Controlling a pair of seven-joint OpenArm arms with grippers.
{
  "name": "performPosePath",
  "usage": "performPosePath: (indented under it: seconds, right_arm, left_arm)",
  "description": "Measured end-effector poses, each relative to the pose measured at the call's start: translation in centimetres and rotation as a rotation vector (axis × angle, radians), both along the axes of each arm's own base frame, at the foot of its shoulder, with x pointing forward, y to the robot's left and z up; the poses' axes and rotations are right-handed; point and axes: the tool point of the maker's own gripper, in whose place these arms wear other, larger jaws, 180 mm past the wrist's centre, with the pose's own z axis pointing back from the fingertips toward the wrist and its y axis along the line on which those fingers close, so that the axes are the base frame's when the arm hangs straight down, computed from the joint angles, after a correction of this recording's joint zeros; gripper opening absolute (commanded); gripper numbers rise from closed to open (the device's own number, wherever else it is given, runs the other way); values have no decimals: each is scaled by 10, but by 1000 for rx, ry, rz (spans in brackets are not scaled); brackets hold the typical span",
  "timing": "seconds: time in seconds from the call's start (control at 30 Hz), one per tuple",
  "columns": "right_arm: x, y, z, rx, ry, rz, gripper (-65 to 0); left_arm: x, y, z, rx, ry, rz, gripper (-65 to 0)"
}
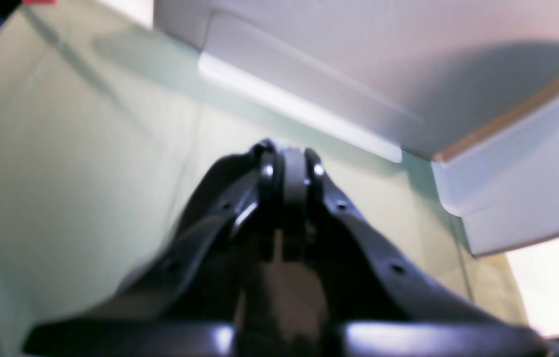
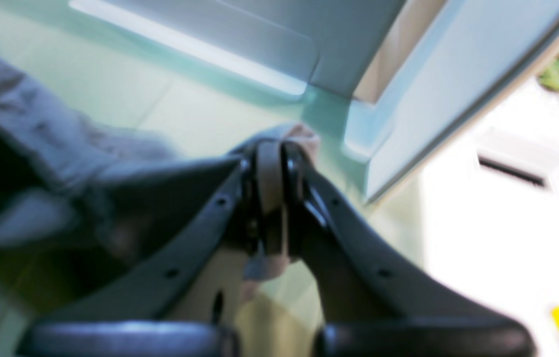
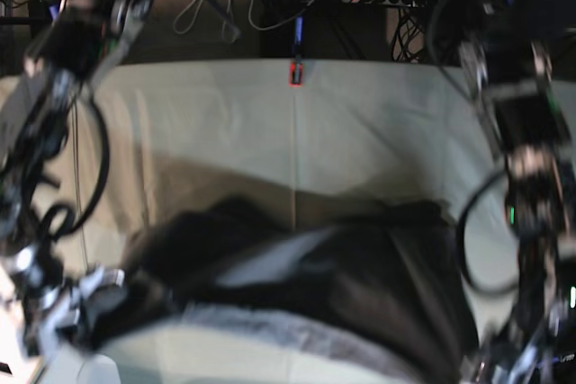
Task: Layout the t-shirt on the table in an organized manner, then fold the t-shirt properly
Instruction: 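Lift the grey t-shirt high with both grippers and lay it flat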
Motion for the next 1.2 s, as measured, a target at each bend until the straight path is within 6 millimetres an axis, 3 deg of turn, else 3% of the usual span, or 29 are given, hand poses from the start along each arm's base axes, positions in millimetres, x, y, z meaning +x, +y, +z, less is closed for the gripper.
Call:
performPosePath:
  seconds: [0.13,0.23,0.3,0.4,0.5,0.63,0.73,0.83,0.9,0.93,1.07,1.2]
  right_arm:
    - [45,-9,61,41,-121,14,-650]
    - [76,-29,85,64,-124,-1,-650]
    - [95,-37,106,101,-153,2,-650]
    - [106,-40,148,119,-235,20,-650]
    - [106,-50,195,117,-328,12,-650]
    - [112,-50,243,155,-427,40,-650]
    - [112,-46,266,166,-467,54,-650]
    - [104,-48,279,152,-511,54,-650]
    - [94,-57,269,113,-510,24,-650]
    - [88,-60,254,87,-491,8,-650]
    - [67,-55,156,-4,-318,-34,-650]
    - [33,-22,65,-3,-172,15,-650]
  left_arm:
    - [44,-33,61,12,-67,-85,-650]
    - [74,-31,76,22,-17,-70,-650]
    - [94,-27,99,21,-34,-46,-650]
    - [106,-31,146,57,-136,-28,-650]
    - [110,-28,179,59,-227,-9,-650]
    - [111,-23,178,58,-229,12,-650]
    - [107,-31,178,52,-240,-12,-650]
    - [102,-21,176,31,-270,8,-650]
    - [98,-11,155,4,-245,28,-650]
    - [96,-5,140,-3,-223,41,-650]
    - [82,8,82,13,-146,57,-650]
    - [63,7,27,27,-87,51,-650]
